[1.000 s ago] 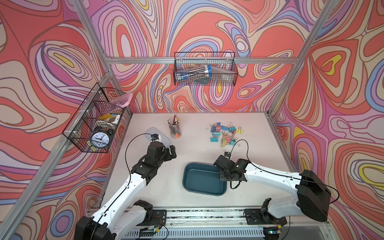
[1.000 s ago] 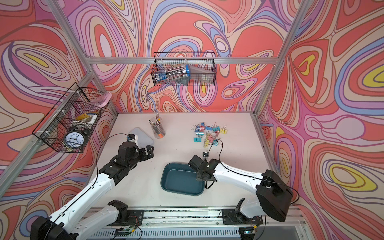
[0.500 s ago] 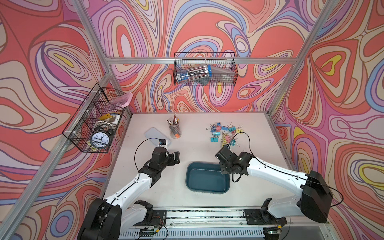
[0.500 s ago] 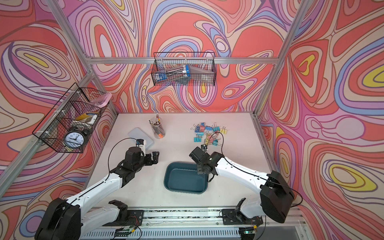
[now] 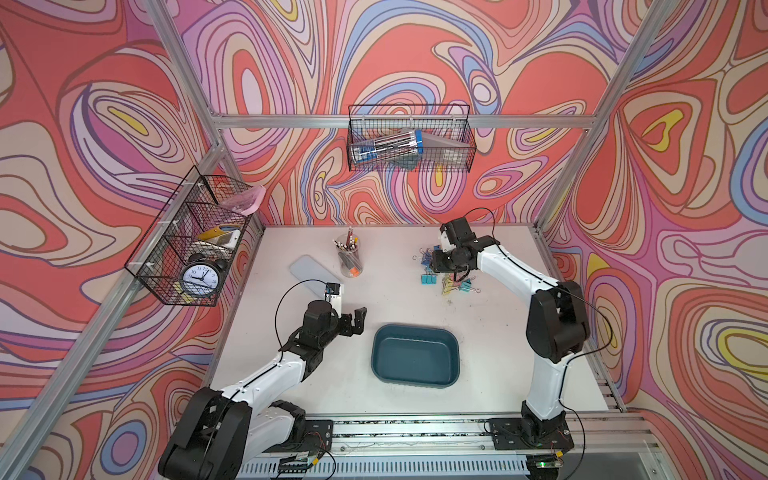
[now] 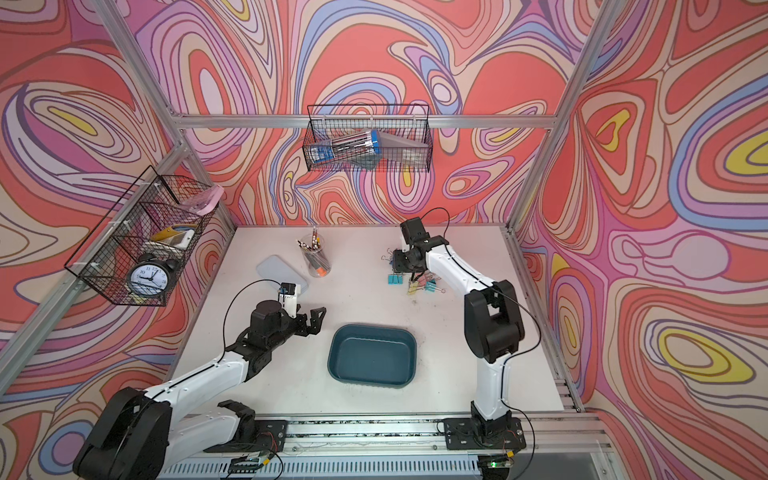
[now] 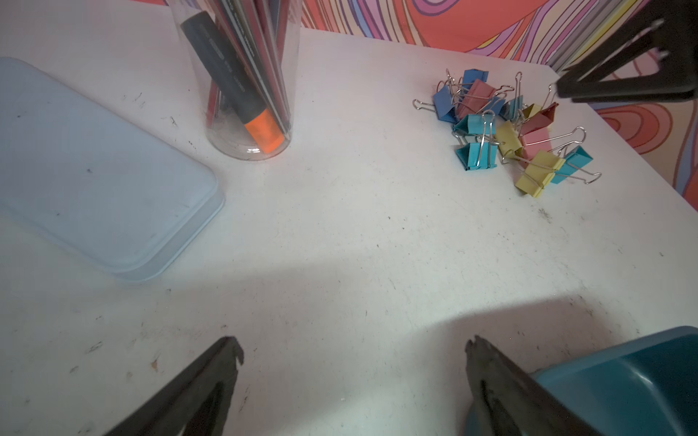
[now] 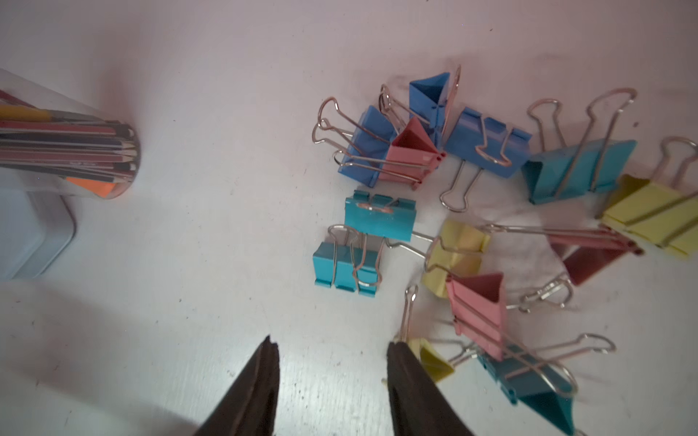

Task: Put the binder clips in the storage box
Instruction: Pick up the binder clip at the center of the board.

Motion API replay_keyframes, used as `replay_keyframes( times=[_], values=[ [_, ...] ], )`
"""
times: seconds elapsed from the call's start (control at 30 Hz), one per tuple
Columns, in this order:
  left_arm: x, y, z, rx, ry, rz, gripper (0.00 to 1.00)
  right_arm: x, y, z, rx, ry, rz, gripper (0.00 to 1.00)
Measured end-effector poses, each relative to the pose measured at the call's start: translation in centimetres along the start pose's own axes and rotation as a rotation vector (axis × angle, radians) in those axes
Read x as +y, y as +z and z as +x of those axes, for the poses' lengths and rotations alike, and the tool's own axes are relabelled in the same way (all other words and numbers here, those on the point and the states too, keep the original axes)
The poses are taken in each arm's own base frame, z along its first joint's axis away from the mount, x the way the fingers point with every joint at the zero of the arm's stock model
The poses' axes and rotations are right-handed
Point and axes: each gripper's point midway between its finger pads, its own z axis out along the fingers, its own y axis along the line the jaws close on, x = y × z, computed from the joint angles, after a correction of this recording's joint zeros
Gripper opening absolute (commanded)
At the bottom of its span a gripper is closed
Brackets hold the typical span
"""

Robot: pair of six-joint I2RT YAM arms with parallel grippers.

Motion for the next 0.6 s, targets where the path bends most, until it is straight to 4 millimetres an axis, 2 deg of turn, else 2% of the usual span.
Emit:
replay_keyframes(
  times=[0.1,0.2,0.3,0.4,0.6],
  values=[
    [-0.2,0.0,-0.2,-0.01,0.005,0.01,0.99,0.1,2.0,-0.6,0.021,-0.049,-0.004,0.44],
    [-0.3,0.0,-0.3,-0.01,0.007,0.016,0.99,0.2,3.1,-1.0,0.032,-0.085,-0.004,0.42],
    [-0.4,0.0,-0.2,-0.008,0.008,0.023,0.99,0.0,4.0,-0.9,0.042,-0.105,0.0,0.42],
    [-0.4,0.2,0.0,-0.001,0.007,0.024,0.99,-0.3,4.7,-0.3,0.062,-0.113,0.001,0.46],
    [-0.2,0.5,0.6,0.022,0.004,0.021,0.99,-0.1,5.6,0.0,0.071,-0.126,-0.026,0.46]
  ],
)
